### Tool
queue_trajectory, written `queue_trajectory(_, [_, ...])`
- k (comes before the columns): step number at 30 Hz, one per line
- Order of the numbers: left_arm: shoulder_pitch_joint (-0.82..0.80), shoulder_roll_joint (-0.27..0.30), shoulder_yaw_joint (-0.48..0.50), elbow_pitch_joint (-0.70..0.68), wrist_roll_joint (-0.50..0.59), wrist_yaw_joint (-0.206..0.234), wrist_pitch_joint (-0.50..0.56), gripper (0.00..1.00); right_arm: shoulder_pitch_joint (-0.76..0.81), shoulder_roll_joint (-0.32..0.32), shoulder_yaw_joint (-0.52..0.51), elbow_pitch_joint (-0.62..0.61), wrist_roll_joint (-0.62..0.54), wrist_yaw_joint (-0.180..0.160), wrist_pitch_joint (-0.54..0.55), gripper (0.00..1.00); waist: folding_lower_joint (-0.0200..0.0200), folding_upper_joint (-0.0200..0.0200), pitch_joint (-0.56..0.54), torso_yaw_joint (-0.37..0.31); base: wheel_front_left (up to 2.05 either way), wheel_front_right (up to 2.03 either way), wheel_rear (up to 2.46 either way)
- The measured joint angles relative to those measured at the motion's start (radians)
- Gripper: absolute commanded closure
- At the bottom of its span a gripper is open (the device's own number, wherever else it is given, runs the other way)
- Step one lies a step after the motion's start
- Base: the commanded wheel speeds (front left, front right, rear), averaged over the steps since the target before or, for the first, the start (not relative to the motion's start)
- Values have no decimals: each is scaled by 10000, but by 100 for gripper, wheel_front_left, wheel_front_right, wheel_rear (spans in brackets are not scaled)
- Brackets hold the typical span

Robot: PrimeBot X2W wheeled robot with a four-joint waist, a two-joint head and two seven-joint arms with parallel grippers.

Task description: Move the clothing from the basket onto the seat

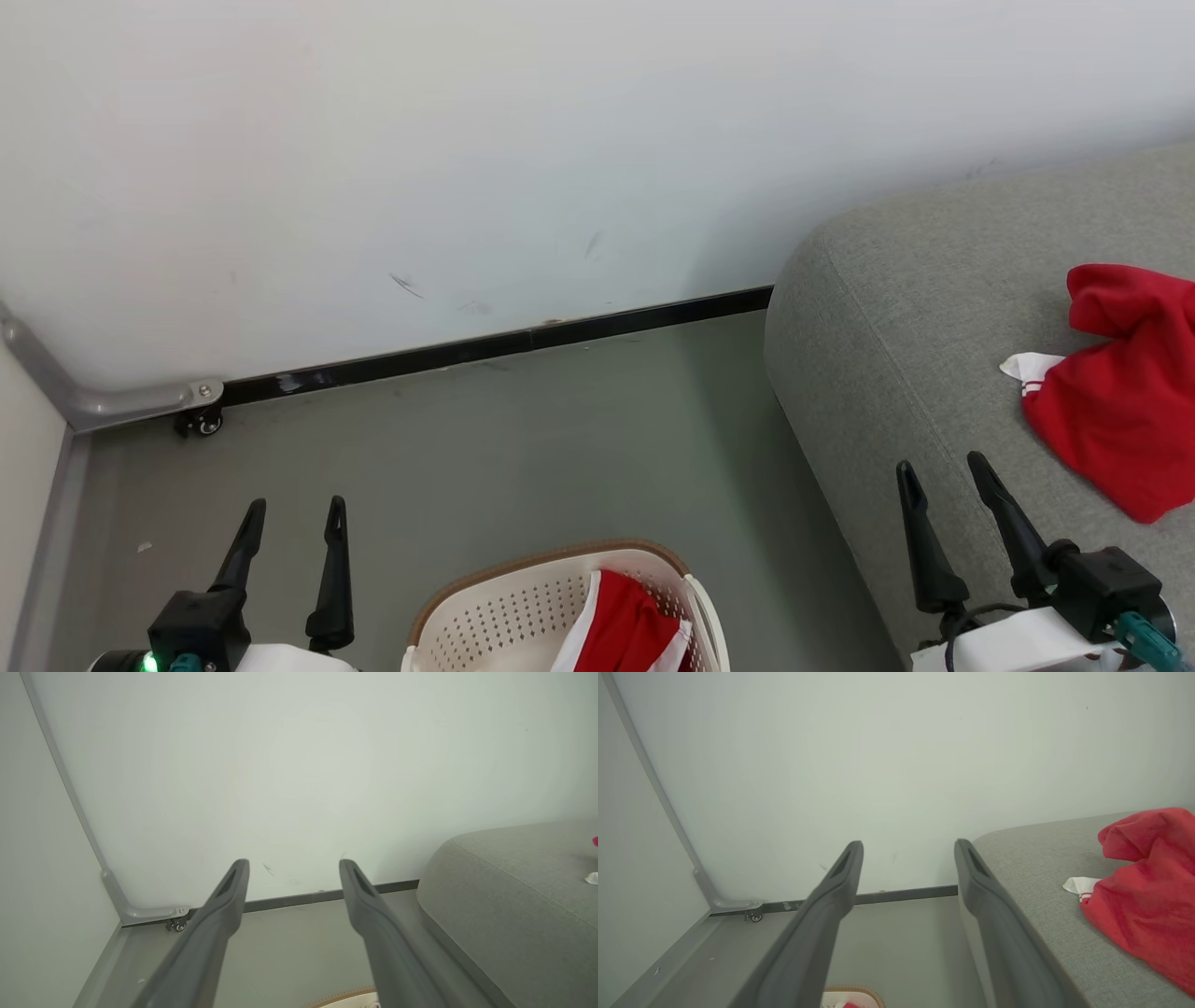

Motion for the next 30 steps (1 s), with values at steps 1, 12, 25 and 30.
queue_trajectory(1, [0, 6, 21, 10, 0, -40, 0, 0, 4, 2, 0, -10, 0, 0, 19, 0, 0, 0, 8, 0, 0, 0, 0])
queue_trajectory(12, [-3, 15, -73, 44, 186, -433, 0, 0, 133, 17, -2, -401, -6, -2, 119, 0, 0, 0, 149, -34, 0, 0, 0])
queue_trajectory(25, [-593, -180, -1304, 717, 600, -1436, 0, 0, 133, 52, -372, -1045, -113, 0, 176, 0, 0, 0, 506, -164, 0, 0, 0])
queue_trajectory(30, [-1127, -230, -1751, 1264, 779, -1852, 2, 0, 137, 58, -527, -1386, -113, 0, 194, 0, 0, 0, 774, -274, 0, 0, 0])
